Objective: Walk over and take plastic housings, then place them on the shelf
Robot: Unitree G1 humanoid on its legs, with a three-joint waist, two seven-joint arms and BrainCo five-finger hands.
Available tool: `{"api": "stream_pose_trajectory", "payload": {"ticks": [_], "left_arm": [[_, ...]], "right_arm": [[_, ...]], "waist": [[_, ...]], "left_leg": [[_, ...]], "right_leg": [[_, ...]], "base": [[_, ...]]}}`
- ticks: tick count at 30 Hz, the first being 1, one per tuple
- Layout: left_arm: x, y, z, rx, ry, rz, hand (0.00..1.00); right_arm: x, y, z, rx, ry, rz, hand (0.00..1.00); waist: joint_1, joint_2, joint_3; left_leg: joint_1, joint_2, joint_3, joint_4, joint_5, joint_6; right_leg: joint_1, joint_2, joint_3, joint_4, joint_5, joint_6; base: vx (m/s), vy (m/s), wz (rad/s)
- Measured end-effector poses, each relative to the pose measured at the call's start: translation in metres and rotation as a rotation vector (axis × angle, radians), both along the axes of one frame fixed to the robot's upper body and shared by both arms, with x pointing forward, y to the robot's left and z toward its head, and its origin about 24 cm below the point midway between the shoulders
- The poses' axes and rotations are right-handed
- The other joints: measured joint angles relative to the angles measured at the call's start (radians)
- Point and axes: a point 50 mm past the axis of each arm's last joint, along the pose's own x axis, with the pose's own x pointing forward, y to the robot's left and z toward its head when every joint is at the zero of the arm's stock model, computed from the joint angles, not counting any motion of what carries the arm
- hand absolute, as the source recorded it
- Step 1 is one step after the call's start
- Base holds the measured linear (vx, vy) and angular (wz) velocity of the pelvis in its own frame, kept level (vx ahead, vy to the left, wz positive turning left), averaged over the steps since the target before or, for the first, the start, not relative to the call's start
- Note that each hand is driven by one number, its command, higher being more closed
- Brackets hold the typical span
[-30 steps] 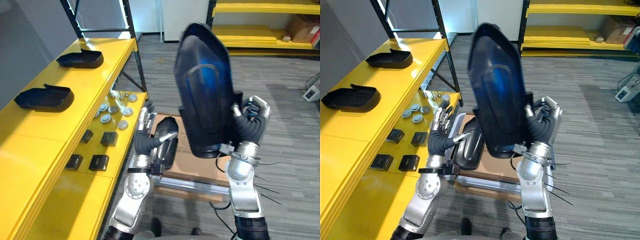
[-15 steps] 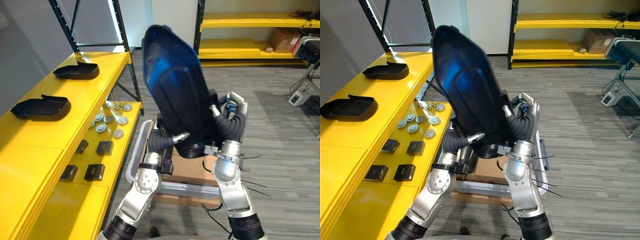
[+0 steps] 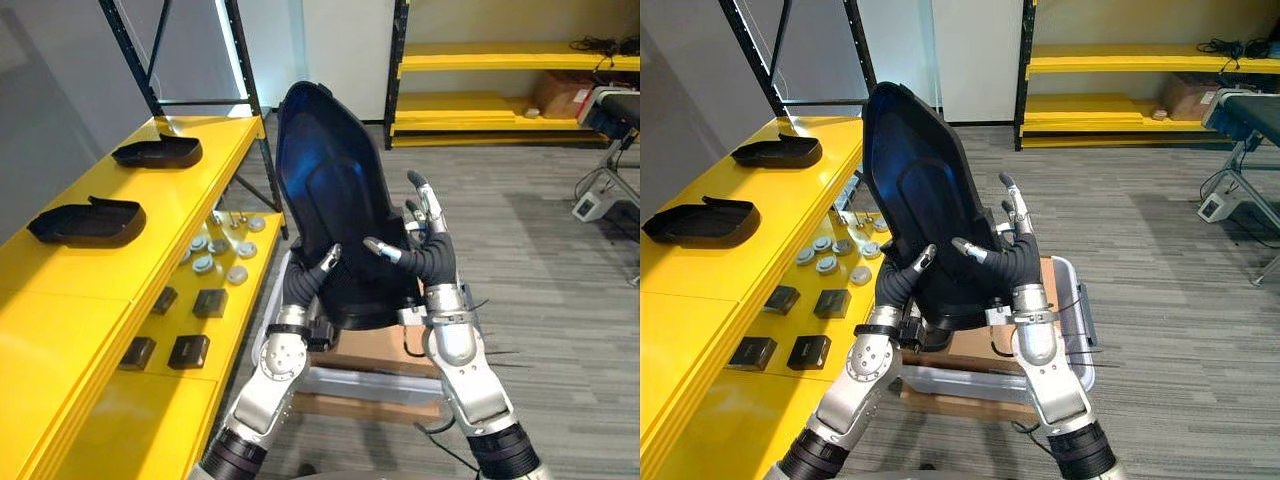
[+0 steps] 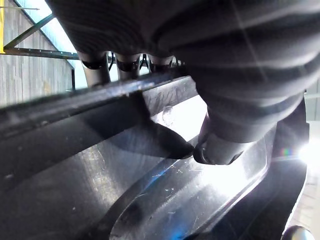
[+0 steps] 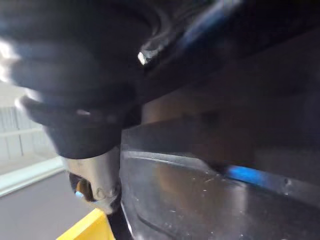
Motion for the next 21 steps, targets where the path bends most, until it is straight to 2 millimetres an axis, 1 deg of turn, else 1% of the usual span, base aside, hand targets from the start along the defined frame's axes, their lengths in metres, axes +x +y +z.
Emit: {"api": "stream_pose_trajectory", "payload": {"ticks": [2, 4, 6, 7, 8, 9, 10, 11, 12, 13, 14, 15, 16, 17, 19, 20, 21], "left_arm": [[0.001, 0.007, -0.001, 0.000, 0.005, 0.033, 1.00], [0.001, 0.013, -0.003, -0.004, 0.013, 0.061, 1.00], [0.000, 0.020, -0.005, -0.012, 0.024, 0.098, 1.00], [0.000, 0.026, -0.007, -0.020, 0.032, 0.127, 1.00], [-0.001, 0.032, -0.009, -0.024, 0.040, 0.155, 1.00], [-0.002, 0.034, -0.010, -0.028, 0.046, 0.168, 1.00], [-0.004, 0.040, -0.014, -0.031, 0.060, 0.201, 1.00], [-0.005, 0.041, -0.015, -0.037, 0.068, 0.217, 1.00], [-0.007, 0.046, -0.018, -0.037, 0.080, 0.240, 1.00], [-0.009, 0.051, -0.022, -0.037, 0.094, 0.263, 1.00], [-0.011, 0.052, -0.024, -0.041, 0.102, 0.274, 1.00], [-0.013, 0.055, -0.026, -0.046, 0.115, 0.291, 1.00], [-0.018, 0.061, -0.028, -0.049, 0.121, 0.314, 1.00], [-0.021, 0.063, -0.027, -0.053, 0.120, 0.326, 1.00], [-0.030, 0.069, -0.023, -0.065, 0.103, 0.354, 1.00], [-0.033, 0.071, -0.021, -0.068, 0.094, 0.365, 1.00], [-0.034, 0.073, -0.020, -0.070, 0.088, 0.373, 1.00]], "right_arm": [[-0.003, -0.009, 0.016, 0.041, -0.071, 0.011, 0.00], [-0.008, -0.017, 0.025, 0.074, -0.128, -0.003, 0.00], [-0.012, -0.030, 0.034, 0.116, -0.176, -0.052, 0.00], [-0.015, -0.041, 0.037, 0.175, -0.207, -0.101, 0.00], [-0.018, -0.054, 0.038, 0.227, -0.233, -0.168, 0.00], [-0.020, -0.061, 0.039, 0.250, -0.242, -0.204, 0.00], [-0.025, -0.075, 0.038, 0.296, -0.256, -0.280, 0.00], [-0.027, -0.081, 0.036, 0.312, -0.259, -0.319, 0.00], [-0.034, -0.095, 0.031, 0.335, -0.252, -0.395, 0.00], [-0.041, -0.107, 0.023, 0.365, -0.233, -0.462, 0.00], [-0.045, -0.113, 0.018, 0.378, -0.220, -0.499, 0.00], [-0.053, -0.126, 0.006, 0.400, -0.185, -0.579, 0.00], [-0.061, -0.139, -0.011, 0.427, -0.125, -0.657, 0.00], [-0.064, -0.146, -0.022, 0.442, -0.083, -0.705, 0.00], [-0.084, -0.169, -0.077, 0.492, 0.144, -0.883, 0.00], [-0.093, -0.175, -0.101, 0.514, 0.251, -0.943, 0.00], [-0.099, -0.178, -0.117, 0.528, 0.326, -0.980, 0.00]], "waist": [[-0.002, 0.000, 0.000], [-0.003, -0.001, 0.000], [-0.003, -0.001, 0.001], [-0.005, -0.003, 0.001], [-0.004, -0.004, 0.002], [-0.004, -0.004, 0.002], [-0.005, -0.005, 0.002], [-0.005, -0.005, 0.003], [-0.004, -0.007, 0.003], [-0.005, -0.008, 0.003], [-0.006, -0.008, 0.003], [-0.009, -0.008, 0.004], [-0.017, -0.010, 0.005], [-0.023, -0.012, 0.006], [-0.029, -0.018, 0.005], [-0.030, -0.019, 0.005], [-0.030, -0.018, 0.005]], "left_leg": [[0.000, 0.000, 0.001, 0.000, 0.000, 0.000], [0.000, 0.000, 0.002, 0.000, 0.000, 0.000], [0.000, 0.000, 0.002, 0.000, 0.000, 0.000], [0.000, 0.001, 0.002, 0.000, 0.000, 0.000], [-0.001, 0.001, 0.002, 0.000, 0.000, 0.000], [0.000, 0.001, 0.002, 0.000, 0.000, 0.000], [0.000, 0.000, 0.003, 0.000, 0.000, 0.000], [0.000, 0.000, 0.003, 0.000, -0.001, 0.000], [-0.001, 0.001, 0.003, 0.000, -0.001, 0.000], [-0.001, 0.001, 0.003, 0.000, -0.001, -0.001], [-0.001, 0.001, 0.003, 0.000, -0.001, -0.001], [-0.002, 0.001, 0.002, 0.000, -0.001, -0.001], [-0.003, 0.001, 0.002, 0.000, -0.001, -0.001], [-0.004, 0.001, 0.002, 0.000, -0.001, -0.001], [-0.012, 0.002, 0.003, 0.000, -0.002, -0.001], [-0.016, 0.002, 0.003, 0.000, -0.003, -0.002], [-0.018, 0.002, 0.004, 0.000, -0.004, -0.005]], "right_leg": [[-0.001, 0.001, 0.001, -0.001, 0.000, 0.000], [-0.002, 0.001, 0.002, -0.002, 0.000, 0.000], [-0.003, 0.001, 0.002, -0.003, 0.000, 0.000], [-0.003, 0.001, 0.002, -0.004, 0.000, 0.000], [-0.003, 0.002, 0.002, -0.004, 0.000, 0.000], [-0.003, 0.002, 0.002, -0.004, 0.000, 0.000], [-0.003, 0.002, 0.002, -0.005, 0.000, 0.000], [-0.004, 0.002, 0.002, -0.006, 0.000, 0.000], [-0.004, 0.002, 0.002, -0.007, 0.000, 0.000], [-0.004, 0.002, 0.002, -0.009, 0.000, 0.000], [-0.004, 0.002, 0.002, -0.009, 0.000, 0.000], [-0.004, 0.002, 0.002, -0.010, -0.001, 0.001], [-0.005, 0.002, 0.002, -0.012, -0.003, 0.004], [-0.005, 0.002, 0.002, -0.013, -0.004, 0.005], [-0.012, 0.003, 0.003, -0.015, -0.004, 0.006], [-0.017, 0.004, 0.004, -0.015, -0.004, 0.007], [-0.020, 0.004, 0.005, -0.015, -0.004, 0.007]], "base": [[0.00, 0.000, 0.00], [0.00, 0.000, 0.00], [0.00, 0.000, 0.00], [0.00, 0.000, 0.00], [0.00, 0.000, 0.00], [0.00, 0.000, 0.00], [0.00, 0.000, 0.00], [0.00, 0.000, 0.00], [0.00, 0.000, 0.00], [0.00, 0.000, 0.00], [0.00, 0.000, 0.00], [0.00, 0.000, 0.00], [0.00, 0.000, 0.00], [0.00, 0.000, 0.00], [0.00, 0.000, 0.00], [0.00, 0.000, -0.03], [0.01, 0.001, -0.04]]}}
